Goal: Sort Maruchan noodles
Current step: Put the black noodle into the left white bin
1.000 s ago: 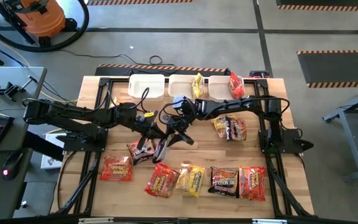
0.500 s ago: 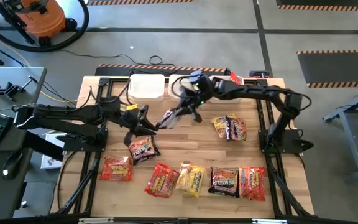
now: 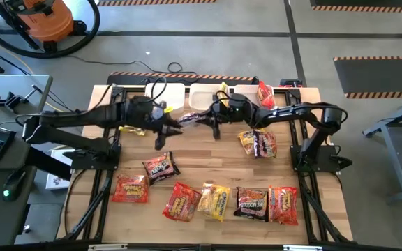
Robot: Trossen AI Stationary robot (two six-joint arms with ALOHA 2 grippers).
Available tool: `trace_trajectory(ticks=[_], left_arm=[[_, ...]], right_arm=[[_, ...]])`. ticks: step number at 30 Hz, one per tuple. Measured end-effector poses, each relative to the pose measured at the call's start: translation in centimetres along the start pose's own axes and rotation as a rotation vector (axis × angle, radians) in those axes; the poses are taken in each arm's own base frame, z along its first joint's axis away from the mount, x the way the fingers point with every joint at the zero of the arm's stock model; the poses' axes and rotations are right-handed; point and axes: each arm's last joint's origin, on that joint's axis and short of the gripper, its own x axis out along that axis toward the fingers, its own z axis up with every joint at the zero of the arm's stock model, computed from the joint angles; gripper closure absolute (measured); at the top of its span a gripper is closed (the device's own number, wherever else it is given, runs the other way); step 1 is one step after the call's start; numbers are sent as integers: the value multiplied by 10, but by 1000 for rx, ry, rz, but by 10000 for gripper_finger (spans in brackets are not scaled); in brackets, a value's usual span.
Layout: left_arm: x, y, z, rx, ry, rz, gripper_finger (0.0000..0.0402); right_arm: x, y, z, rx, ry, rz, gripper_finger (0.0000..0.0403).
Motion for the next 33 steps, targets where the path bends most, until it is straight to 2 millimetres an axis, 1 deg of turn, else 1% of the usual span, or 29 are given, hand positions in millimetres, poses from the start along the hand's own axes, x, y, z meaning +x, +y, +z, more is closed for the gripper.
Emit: trace_trajectory(ticks=[2,4,7,11,14,17,19,23,26,31,33], left_arm=[[-3,0,15,52,51,69,252],[1,0,27,75,96,102,230],[15,1,35,79,183,106,202],[39,4,40,82,321,121,173],[52,7,47,98,387,181,161],[57,9,55,132,419,239,156],[58,9,62,143,422,251,156],[52,8,72,136,397,266,155],[52,10,68,106,425,261,155],[62,14,49,46,492,211,155],[65,14,44,46,494,212,155]], right_arm=[[0,2,0,1,5,7,337],[1,2,-1,-2,7,10,337],[1,3,-1,-12,7,11,337],[1,3,0,-19,7,11,337],[1,3,0,-20,7,11,337],[1,3,0,-26,6,12,337],[1,3,0,-27,6,11,337],[1,3,0,-29,2,11,337],[1,3,0,-29,-1,11,337],[1,3,2,-30,-22,11,337],[1,4,3,-33,-29,14,337]])
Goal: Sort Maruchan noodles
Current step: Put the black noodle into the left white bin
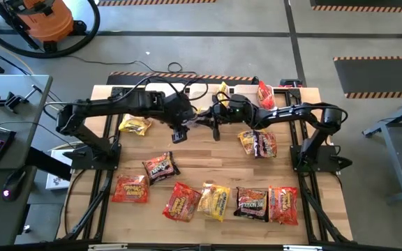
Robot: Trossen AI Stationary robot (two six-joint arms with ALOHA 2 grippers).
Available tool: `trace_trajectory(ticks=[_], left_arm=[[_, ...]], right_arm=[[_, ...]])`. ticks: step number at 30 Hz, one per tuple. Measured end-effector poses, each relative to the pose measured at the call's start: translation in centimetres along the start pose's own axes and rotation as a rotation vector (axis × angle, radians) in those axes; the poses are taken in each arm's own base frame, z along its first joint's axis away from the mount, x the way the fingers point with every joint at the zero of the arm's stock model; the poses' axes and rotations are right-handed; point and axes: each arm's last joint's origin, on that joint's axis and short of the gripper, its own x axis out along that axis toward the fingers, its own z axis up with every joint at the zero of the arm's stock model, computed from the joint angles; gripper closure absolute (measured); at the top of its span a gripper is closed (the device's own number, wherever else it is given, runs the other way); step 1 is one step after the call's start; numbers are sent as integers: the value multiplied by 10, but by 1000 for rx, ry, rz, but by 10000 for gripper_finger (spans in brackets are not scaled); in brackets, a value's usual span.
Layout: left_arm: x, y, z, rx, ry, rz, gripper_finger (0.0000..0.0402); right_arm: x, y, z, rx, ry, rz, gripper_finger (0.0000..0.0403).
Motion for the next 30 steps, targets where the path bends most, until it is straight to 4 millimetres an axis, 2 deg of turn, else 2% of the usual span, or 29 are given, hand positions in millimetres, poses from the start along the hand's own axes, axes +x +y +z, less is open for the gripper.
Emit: trace_trajectory(ticks=[6,10,15,23,27,30], left_arm=[[4,1,-3,49,16,21,159],[5,6,-4,16,17,29,179],[6,14,-4,-14,18,-26,243],[6,20,-4,-14,7,-90,389],[6,22,-5,-19,12,-105,392],[6,20,-5,-16,12,-110,399]], right_arm=[[2,5,2,-8,-19,13,337],[2,6,4,-11,-28,17,337],[2,6,4,-13,-35,16,337],[2,6,4,-8,-34,16,336],[1,4,-2,32,27,15,323],[-6,-1,-10,80,141,10,293]])
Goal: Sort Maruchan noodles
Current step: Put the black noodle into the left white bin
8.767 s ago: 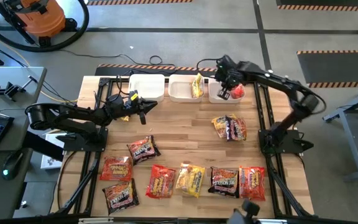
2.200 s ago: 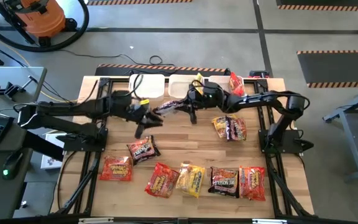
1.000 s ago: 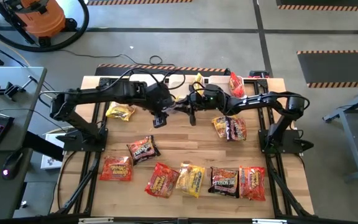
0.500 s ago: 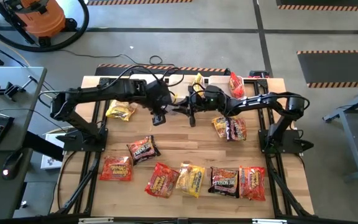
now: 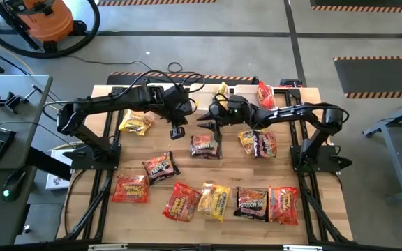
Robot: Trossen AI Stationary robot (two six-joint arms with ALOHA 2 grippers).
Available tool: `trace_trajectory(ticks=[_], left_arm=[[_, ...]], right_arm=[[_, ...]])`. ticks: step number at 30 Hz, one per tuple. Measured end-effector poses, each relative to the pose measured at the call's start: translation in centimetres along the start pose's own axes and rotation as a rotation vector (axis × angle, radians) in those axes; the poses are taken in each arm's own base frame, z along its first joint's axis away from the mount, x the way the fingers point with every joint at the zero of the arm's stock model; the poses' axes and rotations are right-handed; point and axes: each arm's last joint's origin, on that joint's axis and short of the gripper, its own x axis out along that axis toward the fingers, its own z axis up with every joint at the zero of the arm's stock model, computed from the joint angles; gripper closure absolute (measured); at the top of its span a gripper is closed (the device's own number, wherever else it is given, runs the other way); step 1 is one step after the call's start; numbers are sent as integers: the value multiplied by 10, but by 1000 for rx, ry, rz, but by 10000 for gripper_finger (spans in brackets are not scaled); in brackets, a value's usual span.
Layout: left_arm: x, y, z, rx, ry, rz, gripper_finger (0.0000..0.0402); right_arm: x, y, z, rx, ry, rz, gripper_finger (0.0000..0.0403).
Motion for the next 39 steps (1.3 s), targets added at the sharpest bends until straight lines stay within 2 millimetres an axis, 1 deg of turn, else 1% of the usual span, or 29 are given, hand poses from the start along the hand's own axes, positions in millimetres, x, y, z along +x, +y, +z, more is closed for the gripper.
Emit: trace_trajectory(ticks=[3,5,7,9,11,14,16,17,20,22,24,27,29,31,33,36,39], left_arm=[[1,-8,1,6,1,-48,393],[6,-17,1,36,18,-86,378],[14,-28,-3,77,50,-121,359],[30,-42,-9,114,78,-147,337],[50,-54,-25,140,148,-164,313],[79,-68,-42,135,151,-173,277],[91,-75,-54,108,148,-178,256],[99,-78,-57,95,122,-173,247],[112,-81,-69,67,103,-105,226],[123,-83,-72,50,64,-65,216],[131,-85,-76,34,62,-55,210],[146,-91,-75,40,34,-18,206],[157,-94,-76,50,20,42,206],[166,-93,-79,52,29,108,209],[174,-93,-80,37,18,134,218],[179,-91,-79,28,4,137,251],[178,-89,-76,34,-8,121,311]], right_arm=[[-10,-2,-3,40,109,-3,257],[-17,-1,-3,50,161,2,237],[-21,0,-4,48,194,8,227],[-25,2,-8,50,196,9,226],[-25,5,-14,57,184,11,232],[-27,11,-25,83,167,15,241],[-27,15,-31,99,154,-2,243],[-28,16,-33,105,151,-13,243],[-27,22,-37,99,166,-54,236],[-26,27,-38,76,185,-82,226],[-25,33,-39,53,201,-102,213],[-24,39,-39,28,218,-130,191],[-25,42,-38,21,230,-150,178],[-26,45,-37,16,241,-161,169],[-31,47,-35,15,269,-168,164],[-40,53,-30,-19,314,-158,163],[-50,59,-30,-70,373,-149,162]])
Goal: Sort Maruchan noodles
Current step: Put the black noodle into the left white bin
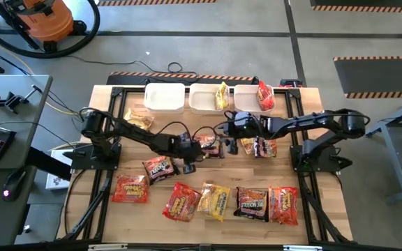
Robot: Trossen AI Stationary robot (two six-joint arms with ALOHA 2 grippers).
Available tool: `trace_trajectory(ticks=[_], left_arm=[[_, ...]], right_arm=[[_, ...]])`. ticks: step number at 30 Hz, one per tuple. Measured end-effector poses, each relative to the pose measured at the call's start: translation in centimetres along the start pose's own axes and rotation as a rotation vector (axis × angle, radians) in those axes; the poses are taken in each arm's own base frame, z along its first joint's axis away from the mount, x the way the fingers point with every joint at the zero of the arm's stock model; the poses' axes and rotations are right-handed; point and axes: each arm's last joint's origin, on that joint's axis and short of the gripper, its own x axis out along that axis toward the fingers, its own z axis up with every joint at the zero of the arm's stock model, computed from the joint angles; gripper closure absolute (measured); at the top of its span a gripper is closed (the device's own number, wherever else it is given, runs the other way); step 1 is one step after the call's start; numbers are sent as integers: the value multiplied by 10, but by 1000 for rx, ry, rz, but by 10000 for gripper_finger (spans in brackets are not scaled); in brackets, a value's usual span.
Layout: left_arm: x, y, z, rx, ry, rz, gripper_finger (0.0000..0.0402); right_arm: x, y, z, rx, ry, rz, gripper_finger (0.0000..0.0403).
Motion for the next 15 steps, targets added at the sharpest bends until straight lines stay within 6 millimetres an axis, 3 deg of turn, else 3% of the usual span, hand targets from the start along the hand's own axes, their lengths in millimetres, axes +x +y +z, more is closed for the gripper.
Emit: trace_trajectory(ticks=[4,9,15], left_arm=[[-14,13,9,-33,-37,-55,390],[-38,39,21,-129,-108,-155,396],[-65,62,31,-184,-207,-250,400]], right_arm=[[-4,10,-24,-41,7,54,162],[-8,24,-56,-18,-148,64,162],[-15,26,-70,12,-310,24,162]])
